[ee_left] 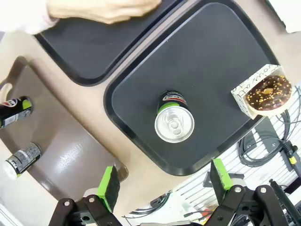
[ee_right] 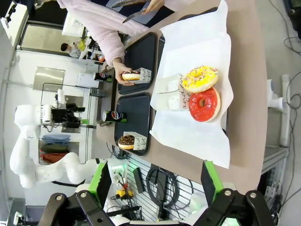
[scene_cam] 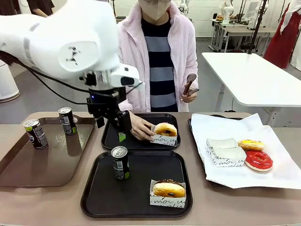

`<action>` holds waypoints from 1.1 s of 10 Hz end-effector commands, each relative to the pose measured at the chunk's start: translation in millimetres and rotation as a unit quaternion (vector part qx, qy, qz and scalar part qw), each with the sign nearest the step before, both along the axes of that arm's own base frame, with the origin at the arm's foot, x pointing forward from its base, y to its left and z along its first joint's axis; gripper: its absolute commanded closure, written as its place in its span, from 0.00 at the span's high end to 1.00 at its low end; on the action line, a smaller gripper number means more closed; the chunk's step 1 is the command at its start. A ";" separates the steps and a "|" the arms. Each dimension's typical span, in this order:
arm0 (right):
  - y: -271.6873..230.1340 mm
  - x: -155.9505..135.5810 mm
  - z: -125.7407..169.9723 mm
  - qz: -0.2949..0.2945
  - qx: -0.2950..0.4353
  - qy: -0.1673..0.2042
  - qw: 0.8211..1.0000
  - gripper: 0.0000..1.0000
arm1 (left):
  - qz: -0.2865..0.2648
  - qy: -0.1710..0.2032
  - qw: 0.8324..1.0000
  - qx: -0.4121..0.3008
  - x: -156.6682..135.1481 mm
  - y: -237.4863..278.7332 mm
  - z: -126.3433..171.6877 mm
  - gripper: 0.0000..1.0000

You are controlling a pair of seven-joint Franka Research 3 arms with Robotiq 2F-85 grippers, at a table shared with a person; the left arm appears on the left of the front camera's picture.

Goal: Set up donuts and drinks on trays.
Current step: Pick up one Pepsi coke and place it on the Flat Tray, then pick up one Pepsi coke from the Handle tray and place it on the Flat Tray without a Pepsi coke.

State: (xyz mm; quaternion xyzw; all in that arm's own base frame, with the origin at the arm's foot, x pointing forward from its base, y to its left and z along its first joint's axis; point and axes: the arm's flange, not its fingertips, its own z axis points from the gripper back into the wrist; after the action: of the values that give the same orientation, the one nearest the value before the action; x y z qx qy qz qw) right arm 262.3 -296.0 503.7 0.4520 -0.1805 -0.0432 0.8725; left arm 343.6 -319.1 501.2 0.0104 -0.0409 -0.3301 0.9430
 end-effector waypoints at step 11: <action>-0.4 2.4 0.0 0.000 0.011 -0.014 1.000 1.00 | 0.188 0.001 0.982 -0.032 76.0 143.5 9.4 1.00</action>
State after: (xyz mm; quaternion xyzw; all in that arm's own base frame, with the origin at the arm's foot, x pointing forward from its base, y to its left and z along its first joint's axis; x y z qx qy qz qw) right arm 262.2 -296.0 503.6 0.4519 -0.1802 -0.0432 0.8726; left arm 413.0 -199.6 511.7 -0.0112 -0.0430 -0.1886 0.9810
